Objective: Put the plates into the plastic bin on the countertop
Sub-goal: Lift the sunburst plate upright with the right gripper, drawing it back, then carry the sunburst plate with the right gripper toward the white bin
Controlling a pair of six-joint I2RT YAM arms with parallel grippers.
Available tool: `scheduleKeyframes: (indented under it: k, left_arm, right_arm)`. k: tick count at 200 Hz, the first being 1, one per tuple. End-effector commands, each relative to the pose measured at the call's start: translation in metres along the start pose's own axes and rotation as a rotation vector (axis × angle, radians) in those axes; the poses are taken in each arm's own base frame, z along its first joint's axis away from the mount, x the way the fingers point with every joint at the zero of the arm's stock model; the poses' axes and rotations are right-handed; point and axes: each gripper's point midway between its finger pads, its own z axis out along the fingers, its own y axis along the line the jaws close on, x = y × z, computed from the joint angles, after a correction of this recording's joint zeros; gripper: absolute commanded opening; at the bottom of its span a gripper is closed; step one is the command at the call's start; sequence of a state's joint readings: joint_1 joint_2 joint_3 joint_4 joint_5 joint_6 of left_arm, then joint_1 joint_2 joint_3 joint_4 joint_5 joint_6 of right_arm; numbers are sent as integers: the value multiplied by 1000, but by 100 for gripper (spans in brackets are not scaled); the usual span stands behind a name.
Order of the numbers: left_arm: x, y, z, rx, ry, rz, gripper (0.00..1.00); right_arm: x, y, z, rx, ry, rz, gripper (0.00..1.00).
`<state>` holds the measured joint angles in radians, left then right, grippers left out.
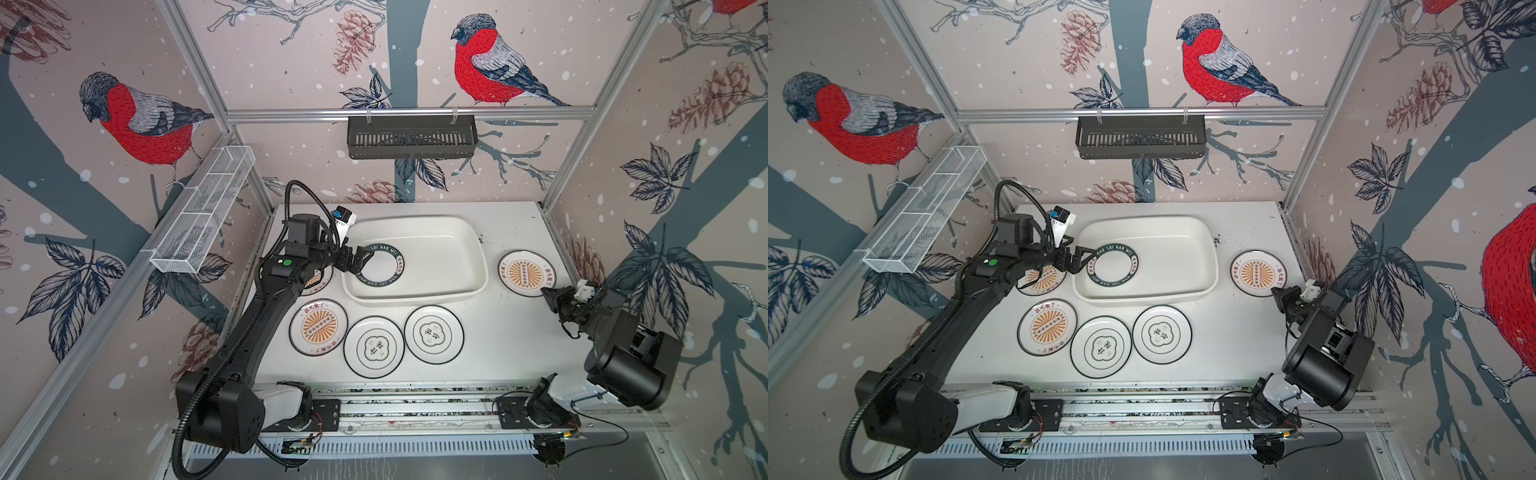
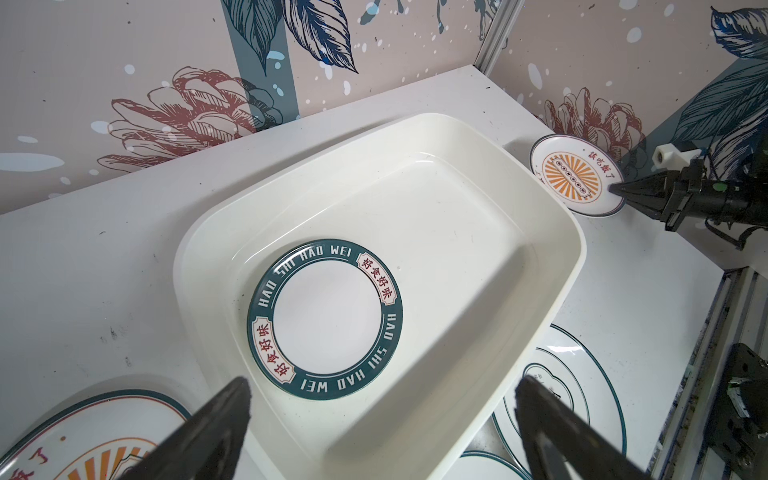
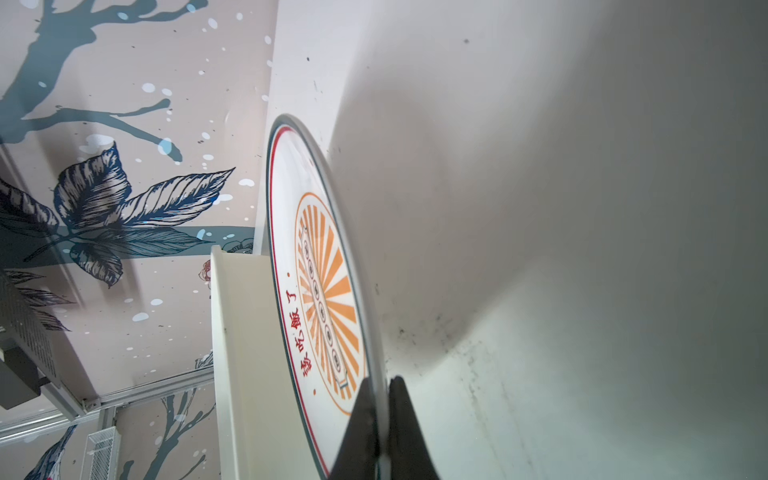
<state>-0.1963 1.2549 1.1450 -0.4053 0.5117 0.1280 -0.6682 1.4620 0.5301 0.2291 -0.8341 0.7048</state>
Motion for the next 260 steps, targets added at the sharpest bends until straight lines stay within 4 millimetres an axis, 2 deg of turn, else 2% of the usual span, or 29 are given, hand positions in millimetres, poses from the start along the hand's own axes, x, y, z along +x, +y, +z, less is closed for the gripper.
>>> scheduleKeyframes:
  k: [1,33,80,85,122,151,158,190,225,260]
  left_arm:
    - [-4,0,-1,-1,-11,13,98]
    - [-4,0,-1,-5,-12,17,98]
    - [-6,1,-3,-13,-15,20,98]
    - [-6,1,-2,-12,-14,18,98]
    - [-6,2,-3,-20,-15,19,98]
    - [-7,2,-4,-22,-20,20,98]
    - [-7,2,-4,-25,-20,19,98]
    - [-7,2,-5,-31,-20,21,98]
    - [-8,3,-7,-37,-22,25,98]
    - [-8,2,-8,-41,-26,26,98]
  right_arm:
    - [-9,21,-7,-31,-8,-25,2]
    - [-16,49,-14,-48,-26,-76,3]
    - [-2,101,-9,-73,-18,-181,3]
    - [-1,116,-12,-93,-29,-215,3]
    - [25,176,1,-137,33,-347,4]
    - [60,218,15,-190,105,-426,5]
    - [72,220,26,-185,145,-433,5]
    - [124,245,54,-211,255,-504,5]
    - [176,256,81,-223,363,-552,4]
    - [217,252,106,-211,449,-577,5]
